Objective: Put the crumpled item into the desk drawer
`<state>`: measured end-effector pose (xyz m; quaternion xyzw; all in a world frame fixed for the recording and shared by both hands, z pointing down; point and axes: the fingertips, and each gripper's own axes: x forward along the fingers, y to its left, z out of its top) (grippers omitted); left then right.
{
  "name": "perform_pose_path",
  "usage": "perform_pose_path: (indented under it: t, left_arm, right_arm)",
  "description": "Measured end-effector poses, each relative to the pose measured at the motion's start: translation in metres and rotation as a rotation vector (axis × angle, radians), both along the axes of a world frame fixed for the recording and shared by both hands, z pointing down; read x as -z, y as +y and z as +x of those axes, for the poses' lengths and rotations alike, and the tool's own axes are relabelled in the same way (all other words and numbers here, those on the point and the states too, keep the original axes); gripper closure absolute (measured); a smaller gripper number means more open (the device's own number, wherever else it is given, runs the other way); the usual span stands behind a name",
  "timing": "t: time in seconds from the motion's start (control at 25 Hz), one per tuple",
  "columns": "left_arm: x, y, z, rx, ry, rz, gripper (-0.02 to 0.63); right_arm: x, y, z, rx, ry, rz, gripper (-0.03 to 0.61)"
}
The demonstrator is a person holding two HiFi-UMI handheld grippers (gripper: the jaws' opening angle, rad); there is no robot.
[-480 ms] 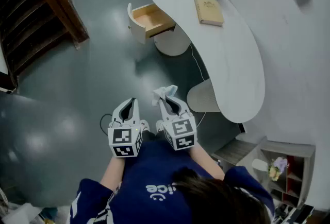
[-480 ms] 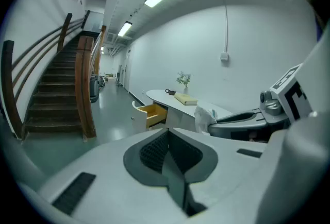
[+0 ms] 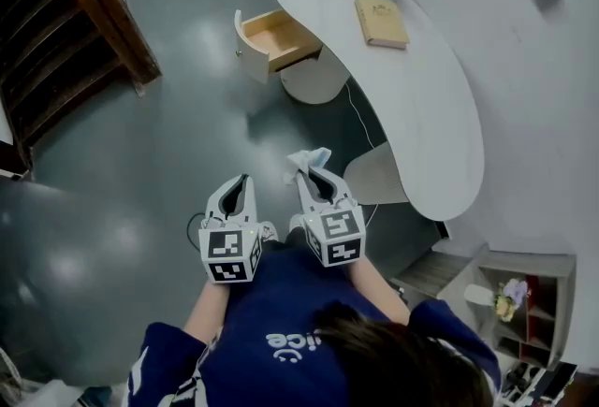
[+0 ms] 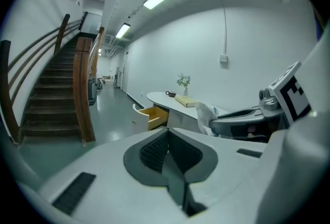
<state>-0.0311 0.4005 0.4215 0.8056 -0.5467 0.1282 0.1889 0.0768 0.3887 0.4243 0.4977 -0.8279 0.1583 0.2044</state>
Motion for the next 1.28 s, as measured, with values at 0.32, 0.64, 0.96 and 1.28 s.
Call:
perform_pose_path:
  t: [0.32, 0.64, 0.96, 1.28]
  left_arm:
    - [-0.008, -0.011, -0.010, 0.027, 0.004, -0.001, 0.611]
    - [-0.015, -0.051, -0.007, 0.049, -0.019, 0.000, 0.611]
    - [-0.007, -0.126, 0.004, 0.071, -0.033, -0.003, 0.611]
    - [-0.009, -0.194, 0.022, 0.105, -0.040, -0.017, 0.611]
  right_arm:
    - [-0.004, -0.013, -0.005, 0.009, 0.008, 0.012, 0.527]
    - [-0.010, -0.060, -0.001, 0.028, 0.020, 0.020, 0.526]
    - [-0.005, -0.142, 0.002, 0.080, 0.013, 0.009, 0.526]
    - [-0.006, -0.214, 0.012, 0.131, -0.024, -0.024, 0.526]
